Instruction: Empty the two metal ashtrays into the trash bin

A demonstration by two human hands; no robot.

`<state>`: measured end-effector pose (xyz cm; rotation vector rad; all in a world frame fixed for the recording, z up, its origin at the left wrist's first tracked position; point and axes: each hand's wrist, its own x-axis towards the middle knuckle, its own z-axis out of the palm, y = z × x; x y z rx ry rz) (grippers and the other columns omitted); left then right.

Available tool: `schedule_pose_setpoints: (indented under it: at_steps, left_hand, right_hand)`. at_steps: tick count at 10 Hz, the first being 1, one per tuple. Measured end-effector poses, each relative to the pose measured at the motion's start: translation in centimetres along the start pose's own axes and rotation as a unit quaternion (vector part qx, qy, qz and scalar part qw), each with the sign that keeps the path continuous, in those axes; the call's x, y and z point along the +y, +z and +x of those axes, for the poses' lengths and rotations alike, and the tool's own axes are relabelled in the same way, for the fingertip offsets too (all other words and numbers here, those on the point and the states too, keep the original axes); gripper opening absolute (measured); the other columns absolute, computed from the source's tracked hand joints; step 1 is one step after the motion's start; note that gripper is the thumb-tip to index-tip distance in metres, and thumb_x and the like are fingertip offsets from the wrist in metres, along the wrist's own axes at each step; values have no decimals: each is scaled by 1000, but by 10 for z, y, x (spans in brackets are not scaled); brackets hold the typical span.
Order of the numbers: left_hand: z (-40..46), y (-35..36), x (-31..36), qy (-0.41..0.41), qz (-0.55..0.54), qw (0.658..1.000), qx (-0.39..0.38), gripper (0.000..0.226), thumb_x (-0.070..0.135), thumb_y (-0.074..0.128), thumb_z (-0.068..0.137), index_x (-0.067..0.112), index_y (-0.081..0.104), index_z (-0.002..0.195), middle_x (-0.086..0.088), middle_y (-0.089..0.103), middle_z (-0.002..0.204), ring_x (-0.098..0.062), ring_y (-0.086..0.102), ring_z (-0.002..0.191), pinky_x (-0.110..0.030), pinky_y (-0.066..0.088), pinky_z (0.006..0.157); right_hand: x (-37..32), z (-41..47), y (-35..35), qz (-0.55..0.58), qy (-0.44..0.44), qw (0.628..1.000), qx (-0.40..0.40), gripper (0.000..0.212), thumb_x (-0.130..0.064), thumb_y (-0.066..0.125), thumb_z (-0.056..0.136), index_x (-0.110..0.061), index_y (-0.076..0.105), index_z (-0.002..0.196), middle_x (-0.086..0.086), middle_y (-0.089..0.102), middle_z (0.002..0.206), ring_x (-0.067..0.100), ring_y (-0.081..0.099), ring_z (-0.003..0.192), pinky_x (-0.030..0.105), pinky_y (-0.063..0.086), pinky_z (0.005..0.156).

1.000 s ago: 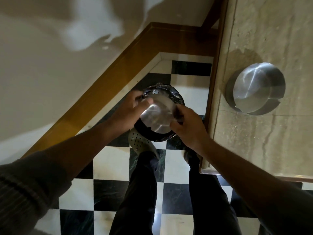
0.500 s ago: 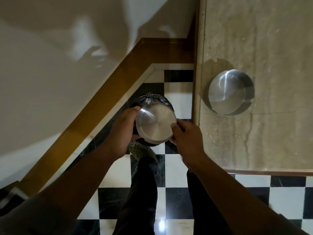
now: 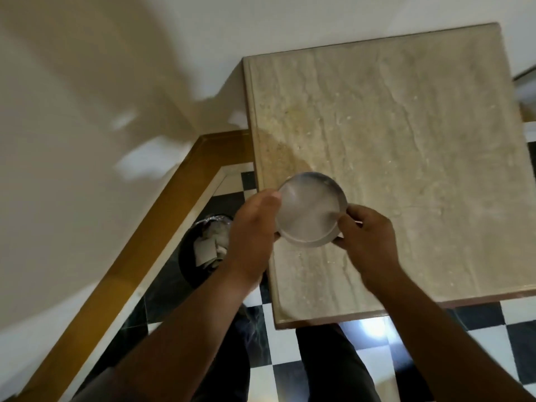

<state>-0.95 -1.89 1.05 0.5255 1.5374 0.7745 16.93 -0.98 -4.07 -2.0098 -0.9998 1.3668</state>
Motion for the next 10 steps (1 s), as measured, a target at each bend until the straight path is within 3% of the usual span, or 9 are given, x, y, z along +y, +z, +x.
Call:
schedule_pose_setpoints:
  at_steps: [1,2,3,5,6,7,9,10]
  left_hand:
    - [5,35,0,25,10,999,-30,42,39,42,98,18,67,124,-11,66,123,-28,63,114,-56,57,97]
    - [10,84,-5,26,21,999,-24,34,38,45,93,19,70,107,-18,69,113,-36,65,107,-63,52,98]
    - [13,108,-10,16,19,1000,-8,32,38,48,86,16,69,97,-27,67,108,-35,64,95,-65,49,96]
    - [33,135,-27,-4,17,1000,-10,29,38,50,83,33,72,100,-8,74,106,-26,68,105,-57,54,98]
    - [44,143,-34,-8,32,999,0,31,37,49,82,34,70,104,-8,73,110,-26,68,108,-58,53,99]
    - [49,149,-36,-12,47,999,4,40,36,48,81,27,69,114,-7,72,114,-25,67,110,-56,52,101]
    - [47,152,-31,-23,116,993,2,38,39,50,88,29,67,121,0,70,118,-17,64,112,-50,52,103]
    - [31,133,-18,-7,185,982,29,19,52,53,94,41,67,101,14,70,105,-12,67,106,-42,56,94]
  right_hand:
    - [6,19,-27,-16,2,1000,22,36,-8,59,92,-37,70,74,-2,73,79,14,72,74,36,64,69]
    - [20,44,-61,-36,9,998,48,44,-6,56,92,-38,67,63,0,71,76,16,70,74,32,62,65]
    - [26,56,-75,-46,19,997,53,43,-5,55,92,-36,66,63,0,70,77,17,69,74,34,62,65]
    - [44,82,-89,-85,33,995,44,19,-6,53,92,-2,70,84,23,71,87,40,70,85,55,64,73]
    - [50,97,-89,-120,28,992,28,21,-9,52,92,7,66,89,30,68,88,48,66,85,64,59,73]
    - [51,103,-89,-136,12,990,22,21,-9,52,92,7,65,85,30,68,84,47,66,82,64,58,72]
    - [44,101,-89,-171,-3,985,15,24,-8,52,91,-1,63,71,20,66,68,33,64,61,43,54,54]
    - [24,85,-94,-165,-12,986,9,16,-12,59,90,1,69,86,15,66,80,23,63,65,32,44,49]
